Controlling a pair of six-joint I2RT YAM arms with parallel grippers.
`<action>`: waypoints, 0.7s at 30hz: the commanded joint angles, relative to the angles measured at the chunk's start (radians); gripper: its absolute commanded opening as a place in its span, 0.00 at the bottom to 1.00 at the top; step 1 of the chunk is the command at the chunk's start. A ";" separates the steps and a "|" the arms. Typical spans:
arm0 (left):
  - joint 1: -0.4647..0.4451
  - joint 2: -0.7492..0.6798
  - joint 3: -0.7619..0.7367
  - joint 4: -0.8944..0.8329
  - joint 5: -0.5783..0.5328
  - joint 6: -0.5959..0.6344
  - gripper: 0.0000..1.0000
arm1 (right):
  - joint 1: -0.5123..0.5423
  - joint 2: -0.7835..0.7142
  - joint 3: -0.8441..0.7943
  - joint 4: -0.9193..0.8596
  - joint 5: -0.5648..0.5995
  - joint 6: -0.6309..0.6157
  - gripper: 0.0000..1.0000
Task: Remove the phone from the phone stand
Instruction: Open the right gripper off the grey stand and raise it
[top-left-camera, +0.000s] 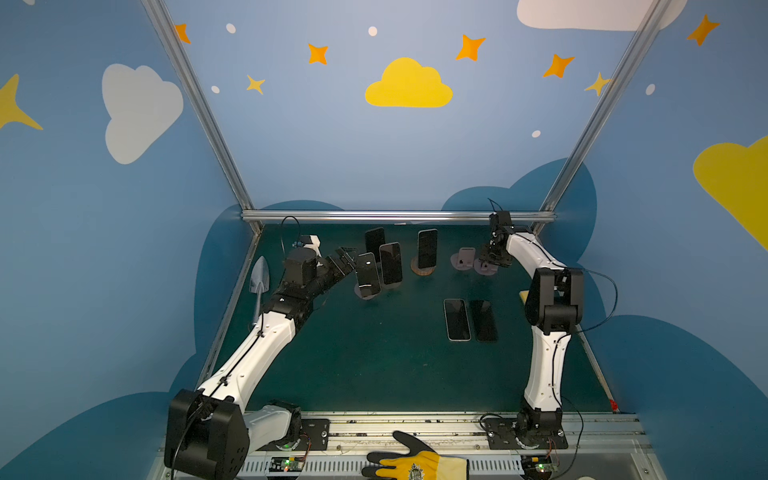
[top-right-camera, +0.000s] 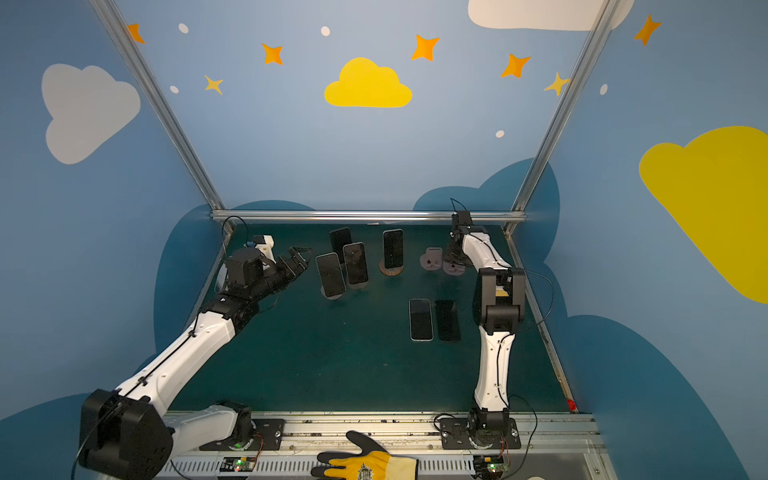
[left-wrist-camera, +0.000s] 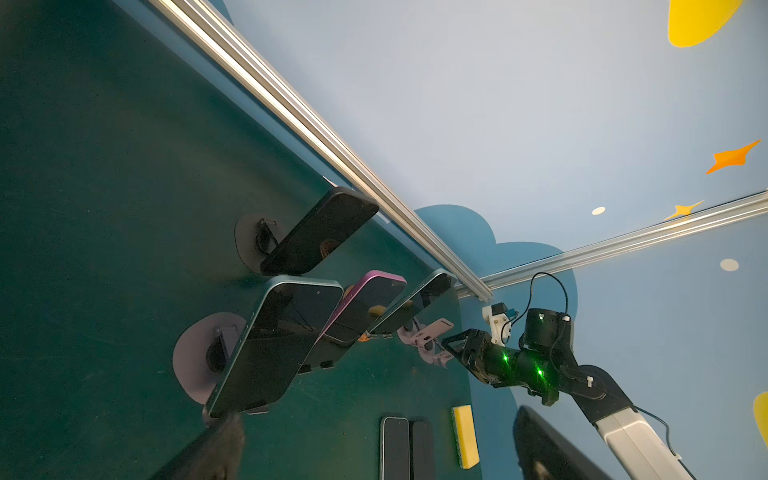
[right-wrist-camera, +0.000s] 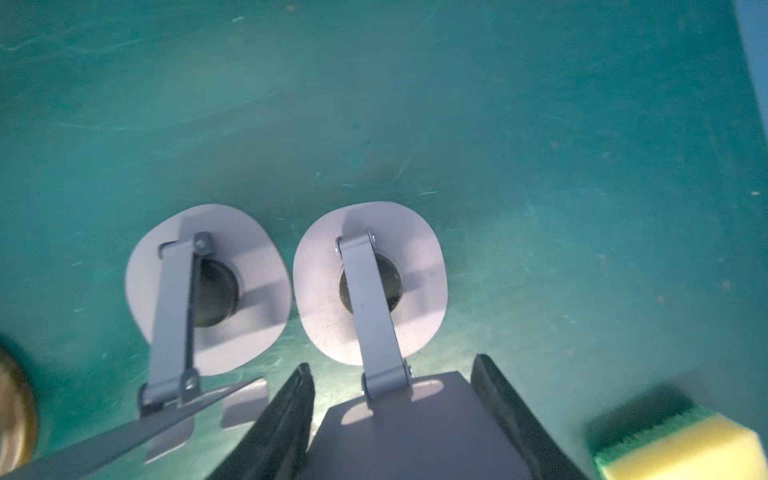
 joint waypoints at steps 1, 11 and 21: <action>0.000 0.004 0.003 0.020 0.013 0.006 1.00 | -0.013 0.022 0.044 -0.044 0.049 -0.001 0.60; -0.001 -0.023 -0.017 0.035 -0.013 0.007 1.00 | -0.010 0.069 0.133 -0.118 -0.031 0.002 0.81; 0.005 -0.076 -0.019 0.020 -0.041 0.024 1.00 | -0.029 -0.111 0.057 -0.095 -0.006 0.090 0.85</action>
